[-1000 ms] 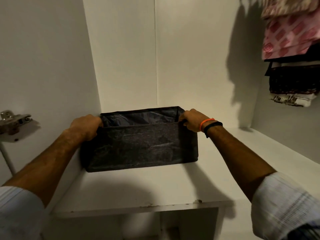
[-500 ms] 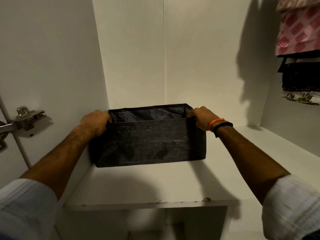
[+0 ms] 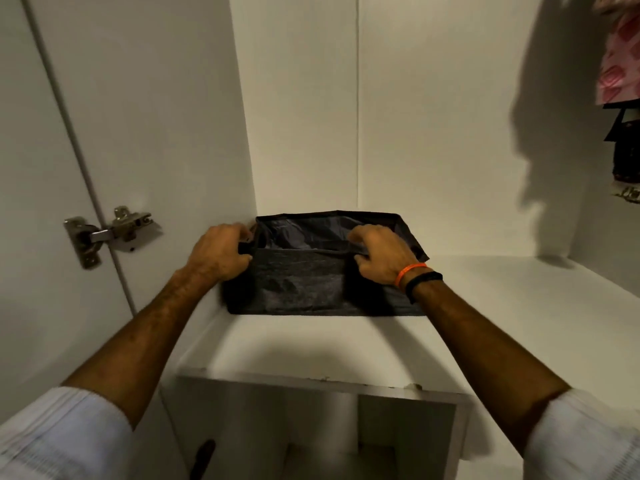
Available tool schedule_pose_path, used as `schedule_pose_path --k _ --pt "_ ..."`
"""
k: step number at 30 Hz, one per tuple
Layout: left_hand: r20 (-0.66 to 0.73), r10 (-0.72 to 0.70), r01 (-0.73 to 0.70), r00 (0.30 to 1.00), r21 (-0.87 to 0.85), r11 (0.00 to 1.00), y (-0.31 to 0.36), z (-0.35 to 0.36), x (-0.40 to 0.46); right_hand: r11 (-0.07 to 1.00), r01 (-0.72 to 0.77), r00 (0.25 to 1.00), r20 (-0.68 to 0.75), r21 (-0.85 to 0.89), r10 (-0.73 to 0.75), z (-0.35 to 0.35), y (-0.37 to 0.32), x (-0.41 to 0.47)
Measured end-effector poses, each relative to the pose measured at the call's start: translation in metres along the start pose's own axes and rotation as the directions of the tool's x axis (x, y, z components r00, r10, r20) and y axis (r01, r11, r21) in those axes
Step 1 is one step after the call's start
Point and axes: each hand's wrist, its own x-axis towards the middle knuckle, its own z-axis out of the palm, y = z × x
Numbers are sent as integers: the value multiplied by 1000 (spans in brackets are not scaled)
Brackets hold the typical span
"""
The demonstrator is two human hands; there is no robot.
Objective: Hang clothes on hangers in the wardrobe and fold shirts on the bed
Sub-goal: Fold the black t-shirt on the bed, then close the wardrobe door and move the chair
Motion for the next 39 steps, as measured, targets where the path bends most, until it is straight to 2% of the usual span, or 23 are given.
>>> schedule_pose_path --k 4,7,11,16,23,26,29,31,34,36,39 --pt "-68 -157 152 985 -79 985 15 -10 -68 988 81 997 -6 128 -81 8 -18 -24" --pt "-129 -312 294 941 -141 945 26 -19 -131 959 130 991 6 250 -136 17 -38 -50" --pt "-223 -505 469 834 -197 861 38 -51 -235 874 200 967 53 442 -248 23 -90 -100" --pt "-302 -633 610 712 -179 772 38 -100 -336 791 273 914 109 547 -391 23 -159 -155" --pt "-416 -733 738 538 -189 648 34 -164 -455 674 342 822 140 655 -552 19 -276 -229" --pt "-466 -764 742 446 -285 607 24 -190 -487 627 382 786 119 679 -606 14 -324 -251" --pt "-540 -762 759 357 -309 574 14 -213 -502 600 404 768 99 691 -632 11 -363 -265" --pt "-606 -742 725 286 -369 582 9 -222 -505 592 412 770 84 692 -633 12 -384 -271" --pt "-719 -663 633 207 -419 651 2 -231 -510 572 431 764 55 698 -643 12 -413 -281" --pt "-681 -695 615 229 -452 645 -5 -238 -513 566 444 757 49 695 -652 12 -430 -286" --pt "-468 -822 636 324 -535 555 -16 -251 -511 576 448 765 40 684 -642 10 -452 -293"
